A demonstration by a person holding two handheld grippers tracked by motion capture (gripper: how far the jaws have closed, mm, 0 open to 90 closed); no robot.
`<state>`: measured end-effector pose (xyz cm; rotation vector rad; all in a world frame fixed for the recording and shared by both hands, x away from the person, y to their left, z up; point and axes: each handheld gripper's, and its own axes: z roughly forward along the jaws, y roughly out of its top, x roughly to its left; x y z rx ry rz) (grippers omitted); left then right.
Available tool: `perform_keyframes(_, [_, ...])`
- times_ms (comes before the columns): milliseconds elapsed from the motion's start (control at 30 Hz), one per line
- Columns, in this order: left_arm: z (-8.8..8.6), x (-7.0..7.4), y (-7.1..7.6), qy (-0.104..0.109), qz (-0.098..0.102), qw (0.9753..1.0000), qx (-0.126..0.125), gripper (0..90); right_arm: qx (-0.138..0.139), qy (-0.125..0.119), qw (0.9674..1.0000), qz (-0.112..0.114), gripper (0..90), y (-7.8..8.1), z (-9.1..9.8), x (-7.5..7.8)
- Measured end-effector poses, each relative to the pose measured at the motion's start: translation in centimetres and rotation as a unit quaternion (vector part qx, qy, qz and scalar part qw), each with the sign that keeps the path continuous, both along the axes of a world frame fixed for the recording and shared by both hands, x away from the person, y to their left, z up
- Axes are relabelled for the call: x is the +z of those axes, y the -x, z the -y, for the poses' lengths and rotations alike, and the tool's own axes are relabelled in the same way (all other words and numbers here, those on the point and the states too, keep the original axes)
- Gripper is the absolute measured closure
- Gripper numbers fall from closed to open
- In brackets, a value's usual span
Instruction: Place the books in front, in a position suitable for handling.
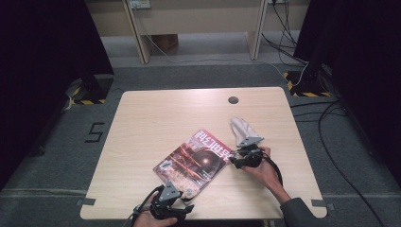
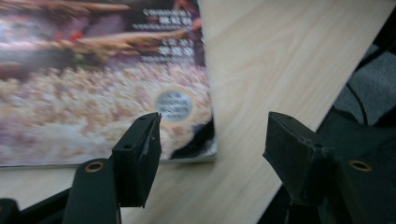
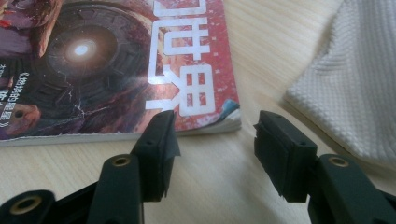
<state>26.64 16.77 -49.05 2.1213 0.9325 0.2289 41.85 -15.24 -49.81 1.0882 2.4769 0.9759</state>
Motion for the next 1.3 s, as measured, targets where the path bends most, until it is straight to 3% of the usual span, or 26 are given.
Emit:
perform_keyframes(133, [-1.1, 0.6, -1.3, -0.004, 0.020, 0.9996, 0.021, 35.0, -0.005, -0.014, 0.9999, -0.001, 44.1, 0.8, 0.5, 0.4])
perform_keyframes(333, [-2.5, 0.6, -4.6, -0.045, 0.057, 0.9954, 0.063, 31.1, 0.003, -0.030, 0.9995, -0.004, 39.1, 2.1, 0.1, 0.8])
perform_keyframes(533, [-4.7, -0.6, -8.6, -0.072, 0.037, 0.9910, 0.106, 29.0, 0.025, -0.044, 0.9986, -0.015, 38.5, 3.3, -0.9, 0.5])
perform_keyframes(600, [-5.2, -1.0, -9.3, -0.079, 0.032, 0.9891, 0.120, 28.9, 0.031, -0.043, 0.9985, -0.016, 38.3, 3.4, -1.3, 0.3])
perform_keyframes(667, [-5.6, -1.3, -9.7, -0.080, 0.025, 0.9889, 0.123, 30.1, 0.032, -0.043, 0.9984, -0.018, 38.3, 3.5, -1.6, 0.3])
perform_keyframes(800, [-6.0, -1.5, -10.0, -0.067, 0.010, 0.9896, 0.127, 29.3, 0.036, -0.041, 0.9983, -0.021, 38.3, 3.4, -2.2, -0.1])
perform_keyframes(1033, [-5.9, -1.5, -9.5, -0.065, 0.011, 0.9906, 0.120, 32.3, 0.035, -0.043, 0.9982, -0.024, 38.4, 3.1, -2.7, -0.3])
perform_keyframes(1300, [-4.8, -1.3, -6.6, -0.074, 0.004, 0.9922, 0.100, 33.1, 0.031, -0.038, 0.9984, -0.028, 38.7, 2.5, -2.8, -0.8])
